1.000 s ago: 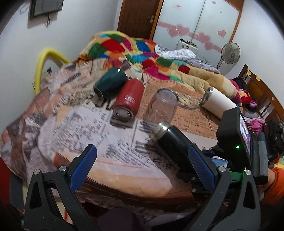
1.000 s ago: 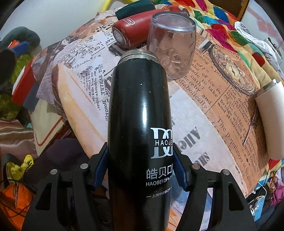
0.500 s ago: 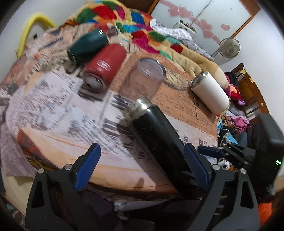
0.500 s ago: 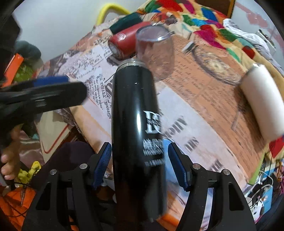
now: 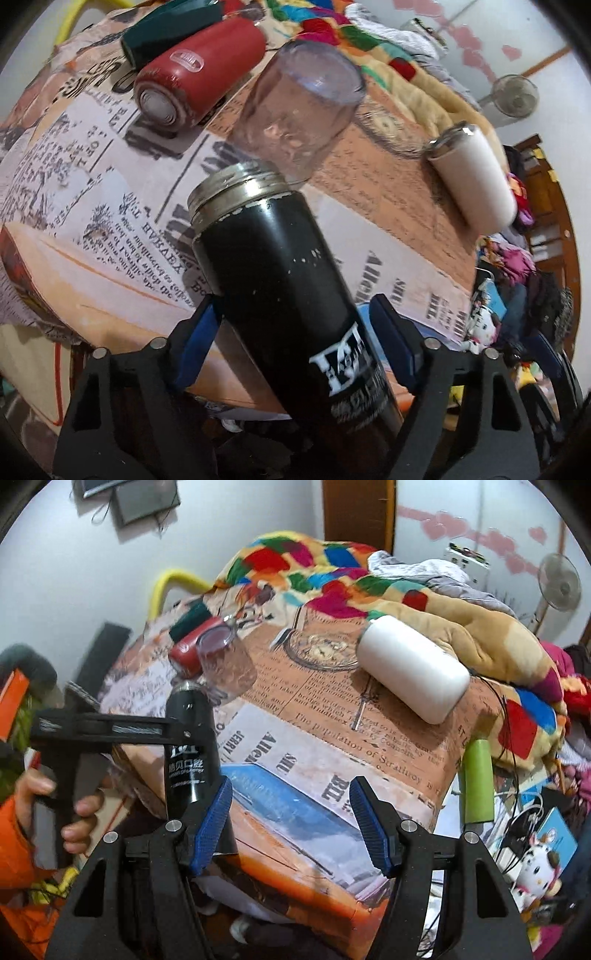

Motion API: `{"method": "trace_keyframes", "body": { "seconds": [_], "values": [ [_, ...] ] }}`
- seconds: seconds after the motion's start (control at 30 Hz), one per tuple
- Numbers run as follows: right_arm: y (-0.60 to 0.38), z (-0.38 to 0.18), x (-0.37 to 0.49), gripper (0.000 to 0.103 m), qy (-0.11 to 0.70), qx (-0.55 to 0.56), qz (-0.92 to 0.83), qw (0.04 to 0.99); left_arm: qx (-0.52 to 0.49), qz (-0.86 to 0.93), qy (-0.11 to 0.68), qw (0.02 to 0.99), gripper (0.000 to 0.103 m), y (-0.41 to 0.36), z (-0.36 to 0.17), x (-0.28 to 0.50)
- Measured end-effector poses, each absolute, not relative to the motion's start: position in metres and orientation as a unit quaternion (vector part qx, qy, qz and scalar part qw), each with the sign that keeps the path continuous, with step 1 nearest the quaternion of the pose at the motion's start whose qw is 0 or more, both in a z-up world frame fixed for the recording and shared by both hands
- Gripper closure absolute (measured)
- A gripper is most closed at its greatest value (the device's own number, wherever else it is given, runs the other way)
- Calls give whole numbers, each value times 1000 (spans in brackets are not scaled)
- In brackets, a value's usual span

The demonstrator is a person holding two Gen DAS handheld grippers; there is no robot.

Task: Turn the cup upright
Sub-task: 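Grasp the thermos with the left tool while the right tool releases it, then rotate the held thermos with the left tool until its opening points up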

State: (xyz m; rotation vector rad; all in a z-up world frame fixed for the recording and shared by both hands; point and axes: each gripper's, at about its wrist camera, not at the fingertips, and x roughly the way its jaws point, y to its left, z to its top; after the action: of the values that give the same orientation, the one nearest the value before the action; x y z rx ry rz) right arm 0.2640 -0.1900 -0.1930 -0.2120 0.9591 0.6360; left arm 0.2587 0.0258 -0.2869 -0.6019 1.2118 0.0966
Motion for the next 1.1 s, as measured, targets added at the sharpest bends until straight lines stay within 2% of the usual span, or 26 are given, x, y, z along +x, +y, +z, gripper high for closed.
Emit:
{"method": "trace_keyframes", "body": {
  "seconds": [0.1,0.3,0.4,0.5,1.1],
  "values": [
    [-195,-194,259,40,446,-82,300,839,-295,55,566,768,27,26,-295,259],
    [-204,-198,253,40,441,-59,299,844,-267,67,554,786,30,15,-291,259],
    [-205,-199,248,40,438,-55,293,848,-256,61,548,794,36,10,-287,258],
    [-209,-198,246,40,434,-53,287,852,-233,53,536,810,40,2,-273,257],
    [-208,-176,244,40,398,-32,279,873,-93,3,381,920,40,-36,-154,206]
  ]
}}
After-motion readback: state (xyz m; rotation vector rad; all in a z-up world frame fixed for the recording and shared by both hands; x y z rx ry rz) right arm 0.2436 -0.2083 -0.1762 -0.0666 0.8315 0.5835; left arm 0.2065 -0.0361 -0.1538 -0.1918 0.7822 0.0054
